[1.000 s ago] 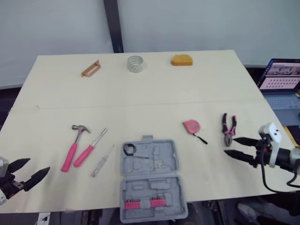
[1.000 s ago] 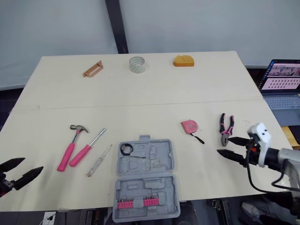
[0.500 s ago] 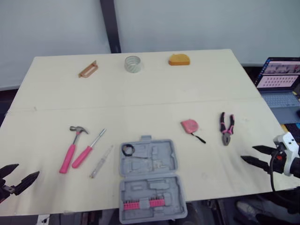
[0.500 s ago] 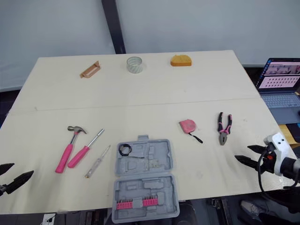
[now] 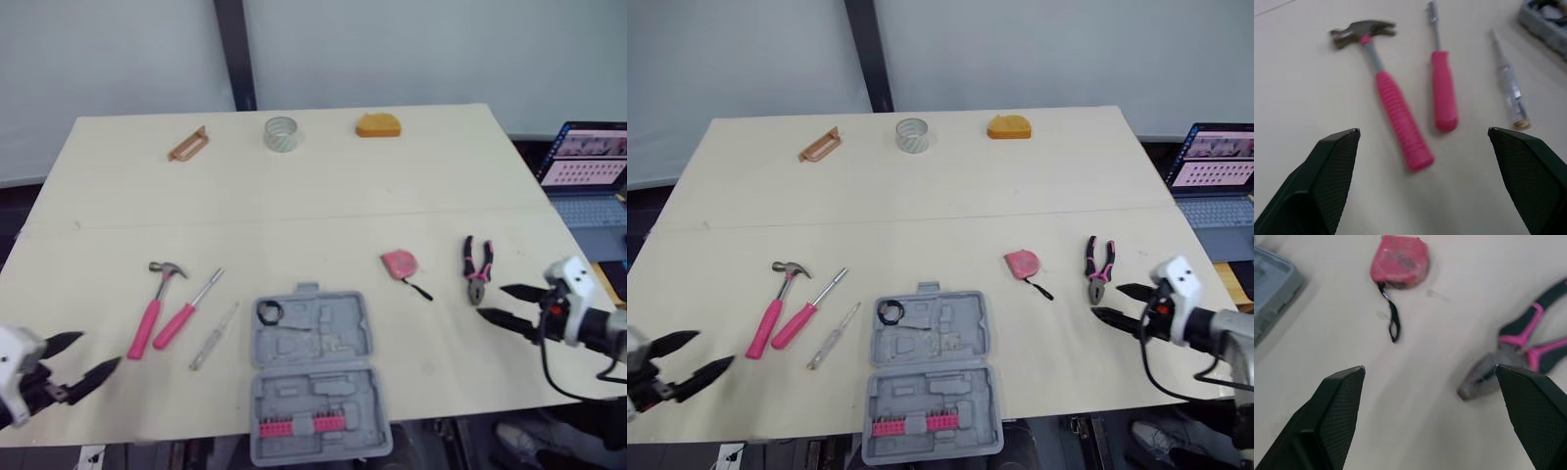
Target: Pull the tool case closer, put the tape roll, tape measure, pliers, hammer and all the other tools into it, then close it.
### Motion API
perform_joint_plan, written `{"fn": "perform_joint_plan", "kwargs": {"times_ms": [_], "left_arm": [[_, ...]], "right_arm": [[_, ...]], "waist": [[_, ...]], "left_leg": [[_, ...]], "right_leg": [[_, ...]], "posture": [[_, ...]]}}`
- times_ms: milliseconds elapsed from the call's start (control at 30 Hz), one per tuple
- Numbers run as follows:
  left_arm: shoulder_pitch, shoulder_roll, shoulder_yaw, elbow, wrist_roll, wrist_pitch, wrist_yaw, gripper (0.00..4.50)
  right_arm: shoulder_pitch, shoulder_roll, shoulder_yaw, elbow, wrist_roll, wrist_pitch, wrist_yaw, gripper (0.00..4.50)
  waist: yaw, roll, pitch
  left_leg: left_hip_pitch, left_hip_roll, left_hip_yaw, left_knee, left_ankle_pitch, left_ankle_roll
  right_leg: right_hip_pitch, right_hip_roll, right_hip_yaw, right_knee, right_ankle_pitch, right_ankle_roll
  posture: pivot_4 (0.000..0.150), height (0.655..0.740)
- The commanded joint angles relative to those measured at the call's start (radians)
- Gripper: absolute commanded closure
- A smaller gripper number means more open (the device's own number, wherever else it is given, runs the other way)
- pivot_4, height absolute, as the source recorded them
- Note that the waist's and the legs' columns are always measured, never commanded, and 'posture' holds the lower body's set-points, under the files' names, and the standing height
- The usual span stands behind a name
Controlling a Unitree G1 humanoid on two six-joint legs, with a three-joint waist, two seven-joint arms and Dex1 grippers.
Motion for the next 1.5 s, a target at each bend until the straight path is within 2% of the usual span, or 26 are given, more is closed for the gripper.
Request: {"fn": "perform_joint_plan", "kwargs": {"times_ms": [33, 167, 333, 600, 767, 967, 1067, 1100, 1300, 1333, 1500], "left_arm": [[-0.038, -0.002, -0.067, -0.101, -0.018, 0.024, 0.008, 0.00], [-0.170, -0.004, -0.223, -0.173, -0.018, 0.054, 0.006, 0.00], [-0.360, -0.035, -0.415, -0.168, 0.009, 0.056, -0.001, 0.00], [-0.591, -0.161, -0.642, -0.126, 0.067, 0.043, 0.022, 0.00], [-0.682, -0.242, -0.731, -0.104, 0.091, 0.039, 0.035, 0.00], [-0.748, -0.294, -0.762, -0.059, 0.100, 0.035, 0.040, 0.00], [-0.762, -0.303, -0.769, -0.037, 0.097, 0.028, 0.027, 0.00], [-0.761, -0.299, -0.770, -0.023, 0.105, 0.014, 0.019, 0.00], [-0.763, -0.288, -0.764, 0.044, 0.134, -0.049, -0.004, 0.00], [-0.767, -0.289, -0.765, 0.047, 0.136, -0.053, -0.005, 0.00], [-0.771, -0.291, -0.780, 0.042, 0.143, -0.068, -0.014, 0.00]], "right_arm": [[-0.016, 0.018, 0.034, -0.080, -0.020, 0.035, -0.067, 0.03], [-0.070, 0.083, 0.130, -0.126, -0.069, 0.081, -0.163, 0.03], [-0.121, 0.146, 0.206, -0.108, -0.123, 0.104, -0.240, 0.03], [-0.168, 0.201, 0.246, -0.056, -0.166, 0.111, -0.298, 0.03], [-0.182, 0.234, 0.264, -0.025, -0.188, 0.094, -0.311, 0.03], [-0.186, 0.247, 0.263, -0.006, -0.200, 0.088, -0.321, 0.03], [-0.177, 0.251, 0.266, -0.003, -0.206, 0.083, -0.327, 0.80], [-0.172, 0.253, 0.270, -0.004, -0.211, 0.079, -0.329, 1.20], [-0.154, 0.265, 0.282, -0.015, -0.225, 0.068, -0.341, 4.26], [-0.153, 0.267, 0.280, -0.016, -0.226, 0.068, -0.345, 4.39], [-0.135, 0.266, 0.274, -0.032, -0.224, 0.072, -0.347, 4.39]], "waist": [[0.004, 0.000, 0.000], [0.018, 0.000, 0.000], [0.027, 0.000, 0.000], [0.022, 0.000, 0.000], [0.022, 0.000, 0.000], [0.020, 0.000, -0.001], [0.021, 0.000, -0.001], [0.021, 0.000, -0.001], [0.021, 0.000, -0.001], [0.021, 0.000, -0.001], [0.021, -0.001, -0.001]], "left_leg": [[0.000, 0.000, 0.000, 0.000, 0.000, 0.000], [0.000, 0.000, 0.000, 0.000, 0.000, 0.000], [0.000, 0.000, 0.000, 0.002, 0.000, 0.000], [0.000, -0.001, 0.000, 0.002, 0.001, 0.000], [0.000, 0.000, 0.000, 0.002, 0.001, 0.000], [0.000, 0.000, 0.000, 0.002, 0.001, 0.000], [0.000, 0.000, 0.000, 0.002, 0.001, 0.000], [0.000, 0.000, 0.000, 0.003, 0.001, 0.000], [0.000, 0.000, 0.000, 0.002, 0.001, 0.000], [0.000, 0.000, 0.000, 0.002, 0.001, 0.000], [0.000, 0.000, 0.000, 0.002, 0.001, 0.000]], "right_leg": [[0.000, 0.000, 0.000, 0.000, 0.000, 0.000], [0.000, 0.000, 0.000, 0.000, 0.000, 0.000], [0.000, 0.000, 0.000, 0.001, 0.001, -0.001], [0.000, 0.000, 0.000, 0.002, 0.001, 0.000], [0.000, 0.001, 0.000, 0.002, 0.001, 0.000], [0.000, 0.001, 0.000, 0.002, 0.001, 0.000], [0.000, 0.001, 0.000, 0.001, 0.001, 0.000], [0.000, 0.001, 0.000, 0.002, 0.001, 0.000], [0.000, 0.001, 0.000, 0.001, 0.001, 0.000], [0.000, 0.001, 0.000, 0.001, 0.001, 0.000], [0.001, 0.001, 0.000, 0.001, 0.001, 0.000]], "posture": [[0.150, 0.7400], [0.150, 0.7400], [0.150, 0.7400], [0.150, 0.7400], [0.150, 0.7400], [0.150, 0.7400], [0.150, 0.7400], [0.150, 0.7400], [0.150, 0.7400], [0.150, 0.7400], [0.150, 0.7400]]}}
